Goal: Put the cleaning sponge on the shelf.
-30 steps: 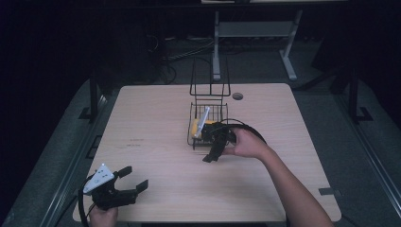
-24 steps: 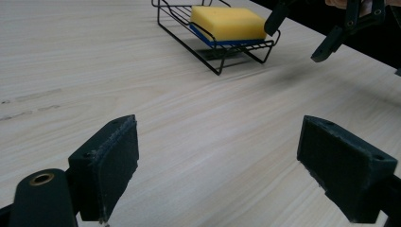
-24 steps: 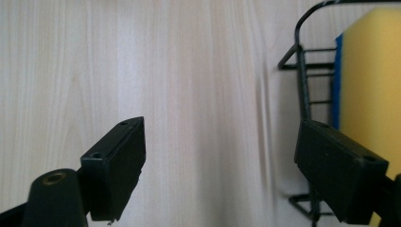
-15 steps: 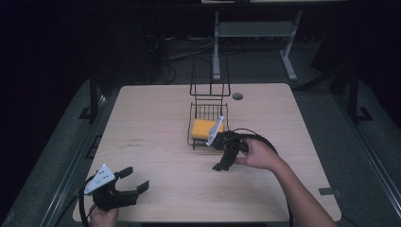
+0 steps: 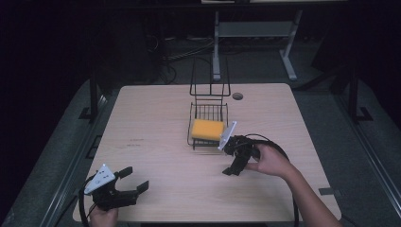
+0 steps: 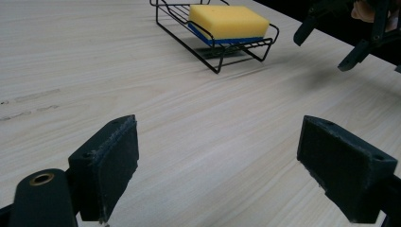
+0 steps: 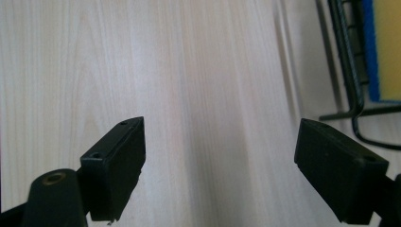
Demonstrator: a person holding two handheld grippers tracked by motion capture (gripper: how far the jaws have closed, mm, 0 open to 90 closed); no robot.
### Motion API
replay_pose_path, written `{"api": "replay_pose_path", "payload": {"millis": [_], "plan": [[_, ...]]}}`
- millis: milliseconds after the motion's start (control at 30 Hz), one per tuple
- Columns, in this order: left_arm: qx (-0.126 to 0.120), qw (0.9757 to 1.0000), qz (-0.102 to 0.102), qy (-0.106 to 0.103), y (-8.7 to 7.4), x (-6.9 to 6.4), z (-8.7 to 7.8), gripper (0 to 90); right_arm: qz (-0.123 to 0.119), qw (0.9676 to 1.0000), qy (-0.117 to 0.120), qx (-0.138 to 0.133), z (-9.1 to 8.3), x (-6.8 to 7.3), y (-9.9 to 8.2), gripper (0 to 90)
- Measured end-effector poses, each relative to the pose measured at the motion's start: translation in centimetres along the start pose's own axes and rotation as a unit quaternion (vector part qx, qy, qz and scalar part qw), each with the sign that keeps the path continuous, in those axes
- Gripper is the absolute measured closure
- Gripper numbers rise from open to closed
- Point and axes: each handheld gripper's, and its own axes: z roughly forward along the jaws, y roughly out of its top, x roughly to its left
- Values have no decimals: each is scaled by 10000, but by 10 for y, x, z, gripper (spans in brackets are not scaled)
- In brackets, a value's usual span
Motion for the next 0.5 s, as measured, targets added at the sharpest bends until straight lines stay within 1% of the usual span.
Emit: {"api": "replay_pose_path", "payload": {"millis": [67,167,333,400,467,500], "plan": [[0,10000,0,-7,0,0,0,128,34,10000,-5,20,0,1,-1,171],[0,10000,8,-15,0,0,1,128,26,10000,-50,55,-1,4,-10,170],[19,10000,26,-14,0,0,2,128,67,9999,-90,67,-1,7,-17,171],[40,10000,36,-19,0,-1,2,128,41,9999,-149,24,-3,11,-22,171],[42,10000,41,-20,0,-1,3,129,135,9998,-145,0,-6,15,-24,168],[42,10000,41,-20,0,-1,3,128,135,9998,-145,0,-6,15,-24,168]]}}
